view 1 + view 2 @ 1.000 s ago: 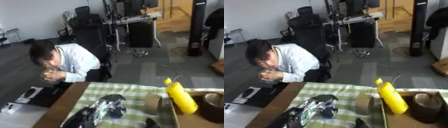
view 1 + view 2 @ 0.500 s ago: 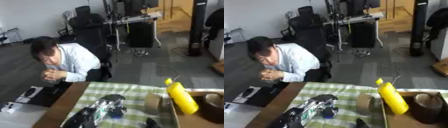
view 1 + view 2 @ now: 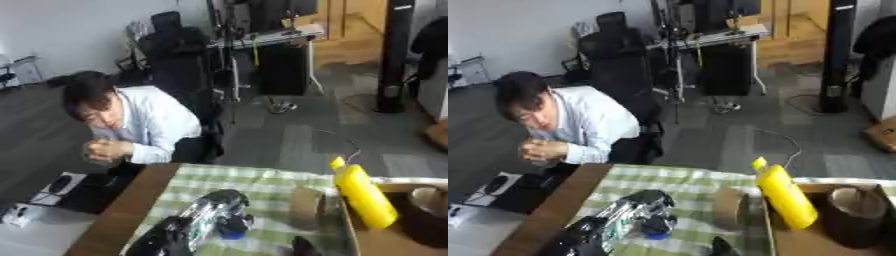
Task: Pick up objects on the table and place them in the box.
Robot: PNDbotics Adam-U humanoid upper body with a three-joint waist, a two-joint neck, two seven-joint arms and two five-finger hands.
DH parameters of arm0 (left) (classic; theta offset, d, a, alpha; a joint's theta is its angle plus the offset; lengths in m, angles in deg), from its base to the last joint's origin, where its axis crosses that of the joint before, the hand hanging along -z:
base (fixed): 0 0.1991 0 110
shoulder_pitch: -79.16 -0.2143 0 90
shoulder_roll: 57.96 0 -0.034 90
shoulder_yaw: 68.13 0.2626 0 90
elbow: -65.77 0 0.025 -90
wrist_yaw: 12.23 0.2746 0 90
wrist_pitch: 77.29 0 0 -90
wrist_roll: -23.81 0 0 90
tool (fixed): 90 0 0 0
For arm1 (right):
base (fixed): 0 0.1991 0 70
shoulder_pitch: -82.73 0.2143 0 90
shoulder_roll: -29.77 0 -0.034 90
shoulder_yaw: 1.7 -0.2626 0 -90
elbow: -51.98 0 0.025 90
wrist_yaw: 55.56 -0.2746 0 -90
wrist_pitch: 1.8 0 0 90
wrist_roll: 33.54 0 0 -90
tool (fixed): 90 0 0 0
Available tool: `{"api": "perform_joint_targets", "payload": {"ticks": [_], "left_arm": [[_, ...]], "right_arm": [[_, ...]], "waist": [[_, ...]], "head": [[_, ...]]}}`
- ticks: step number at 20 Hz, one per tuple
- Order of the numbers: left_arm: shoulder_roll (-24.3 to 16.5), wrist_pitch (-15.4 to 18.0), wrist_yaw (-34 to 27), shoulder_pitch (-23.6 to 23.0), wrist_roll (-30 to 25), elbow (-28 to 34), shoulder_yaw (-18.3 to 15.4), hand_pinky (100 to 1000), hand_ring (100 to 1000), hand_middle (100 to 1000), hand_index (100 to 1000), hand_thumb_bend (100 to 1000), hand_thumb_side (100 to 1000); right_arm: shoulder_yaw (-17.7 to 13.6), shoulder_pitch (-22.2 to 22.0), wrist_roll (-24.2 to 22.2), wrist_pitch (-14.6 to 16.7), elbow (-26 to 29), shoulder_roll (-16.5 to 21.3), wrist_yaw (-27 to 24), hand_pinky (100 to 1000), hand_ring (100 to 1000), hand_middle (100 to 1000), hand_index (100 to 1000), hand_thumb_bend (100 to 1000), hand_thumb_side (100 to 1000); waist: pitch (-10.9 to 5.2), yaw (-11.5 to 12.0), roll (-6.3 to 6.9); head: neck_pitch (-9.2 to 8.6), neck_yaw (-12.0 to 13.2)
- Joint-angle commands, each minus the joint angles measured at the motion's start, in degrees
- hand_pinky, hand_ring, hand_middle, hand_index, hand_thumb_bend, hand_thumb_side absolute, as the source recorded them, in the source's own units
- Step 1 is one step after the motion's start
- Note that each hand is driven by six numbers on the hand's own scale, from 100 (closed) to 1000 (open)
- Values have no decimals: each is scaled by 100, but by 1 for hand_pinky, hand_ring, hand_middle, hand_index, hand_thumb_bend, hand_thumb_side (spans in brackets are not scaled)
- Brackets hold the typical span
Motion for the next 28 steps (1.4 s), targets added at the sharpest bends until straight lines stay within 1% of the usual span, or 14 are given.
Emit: {"api": "perform_joint_targets", "payload": {"ticks": [1, 3, 4, 9, 10, 11, 12, 15, 16, 17, 21, 24, 26, 28], "left_arm": [[0, -36, -31, 21, -3, -57, -17, 169, 566, 713, 744, 100, 487], [15, -50, 0, 28, -10, -78, -13, 152, 554, 685, 722, 100, 481], [23, -52, 19, 30, -12, -88, -12, 125, 533, 635, 687, 100, 475], [79, -37, 113, 25, 11, -178, -17, 100, 498, 589, 642, 100, 470], [89, -31, 128, 23, 27, -195, -21, 100, 424, 514, 588, 100, 455], [103, -19, 140, 17, 81, -212, -28, 100, 424, 514, 588, 100, 455], [116, -1, 148, 9, 143, -235, -34, 100, 385, 480, 553, 100, 447], [169, 114, 130, -50, 447, -344, -73, 100, 337, 443, 518, 100, 439], [182, 166, 121, -77, 588, -402, -91, 100, 291, 400, 489, 100, 430], [191, 213, 128, -108, 755, -469, -111, 100, 291, 400, 489, 100, 430], [237, 411, 180, -188, 1276, -763, -162, 100, 194, 303, 419, 100, 418], [267, 539, 252, -210, 1518, -928, -178, 100, 110, 209, 322, 100, 379], [289, 535, 315, -198, 1672, -996, -200, 100, 100, 131, 247, 100, 380], [308, 512, 381, -175, 1798, -1040, -211, 100, 100, 100, 202, 100, 364]], "right_arm": [[-31, 43, 493, 508, 89, 65, -52, 904, 975, 808, 749, 100, 1000], [-34, 47, 495, 513, 89, 68, -57, 903, 974, 808, 749, 100, 1000], [-35, 49, 497, 517, 89, 68, -59, 903, 974, 807, 748, 100, 1000], [-43, 54, 508, 523, 89, 64, -64, 903, 974, 807, 747, 100, 1000], [-45, 54, 512, 525, 89, 67, -65, 902, 973, 806, 745, 100, 1000], [-50, 54, 519, 533, 89, 70, -65, 902, 973, 806, 745, 100, 1000], [-53, 54, 526, 537, 89, 70, -66, 902, 972, 805, 745, 100, 1000], [-59, 57, 543, 536, 89, 62, -83, 901, 971, 805, 744, 100, 1000], [-61, 59, 550, 540, 89, 63, -89, 900, 970, 804, 742, 100, 1000], [-64, 59, 558, 551, 89, 67, -95, 900, 970, 804, 742, 100, 1000], [-72, 58, 575, 594, 89, 74, -113, 899, 969, 803, 742, 100, 1000], [-69, 62, 574, 607, 89, 69, -118, 898, 968, 802, 741, 100, 1000], [-62, 67, 571, 621, 89, 68, -124, 897, 968, 802, 741, 100, 1000], [-59, 73, 568, 632, 89, 67, -129, 897, 967, 801, 740, 100, 1000]], "waist": [[-44, -7, -59], [-41, -9, -60], [-39, -11, -60], [-31, -22, -65], [-31, -23, -68], [-32, -23, -72], [-32, -23, -74], [-30, -20, -80], [-29, -21, -85], [-26, -25, -90], [-17, -31, -101], [-9, -32, -104], [-5, -33, -108], [1, -42, -108]], "head": [[-49, 28], [-57, 30], [-60, 30], [-70, 35], [-70, 35], [-68, 38], [-68, 40], [-83, 39], [-91, 39], [-102, 39], [-100, 43], [-104, 37], [-97, 40], [-103, 47]]}}
